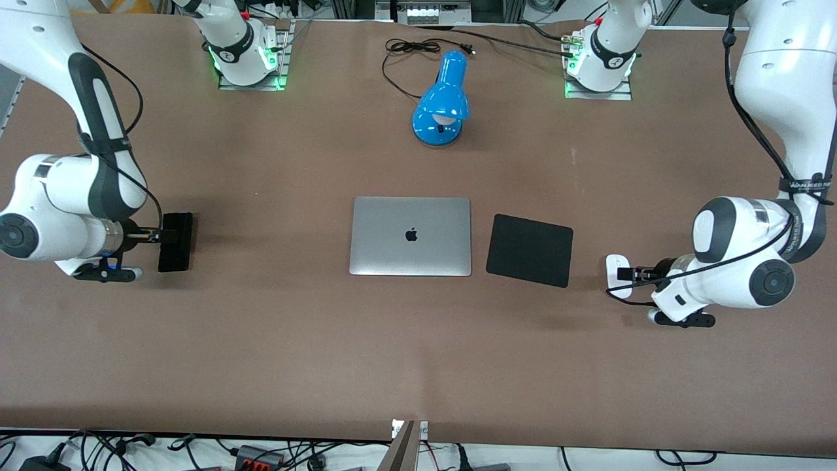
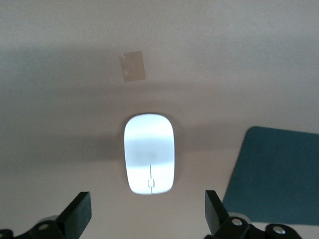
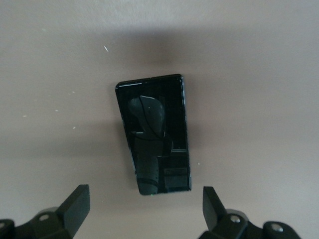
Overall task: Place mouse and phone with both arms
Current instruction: 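Grasp the black phone with the right gripper while the left gripper grasps the mouse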
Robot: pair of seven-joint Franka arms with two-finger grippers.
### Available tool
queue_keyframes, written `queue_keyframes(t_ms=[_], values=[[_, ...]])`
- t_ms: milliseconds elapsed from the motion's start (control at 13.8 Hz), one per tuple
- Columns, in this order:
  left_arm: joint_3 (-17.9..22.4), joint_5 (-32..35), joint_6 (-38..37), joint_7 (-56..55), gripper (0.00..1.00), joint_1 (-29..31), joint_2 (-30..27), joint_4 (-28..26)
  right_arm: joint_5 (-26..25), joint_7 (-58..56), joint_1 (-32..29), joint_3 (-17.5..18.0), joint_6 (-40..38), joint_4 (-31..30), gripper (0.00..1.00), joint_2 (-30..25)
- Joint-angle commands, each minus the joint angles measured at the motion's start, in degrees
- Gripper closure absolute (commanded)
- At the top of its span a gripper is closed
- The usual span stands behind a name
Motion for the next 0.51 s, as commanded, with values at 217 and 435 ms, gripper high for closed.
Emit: queue_keyframes(t_ms=[217,435], values=[[-0.27,3.57,1.89,0.67,0.00,-0.46,4.48,1.39,-1.02,-4.66,-1.67,0.47,7.27,-1.60,0.00,4.27],[-0.27,3.57,2.06,0.67,0.00,-0.37,5.72,1.39,-0.93,-5.47,-1.67,0.56,8.59,-2.04,0.00,5.51]])
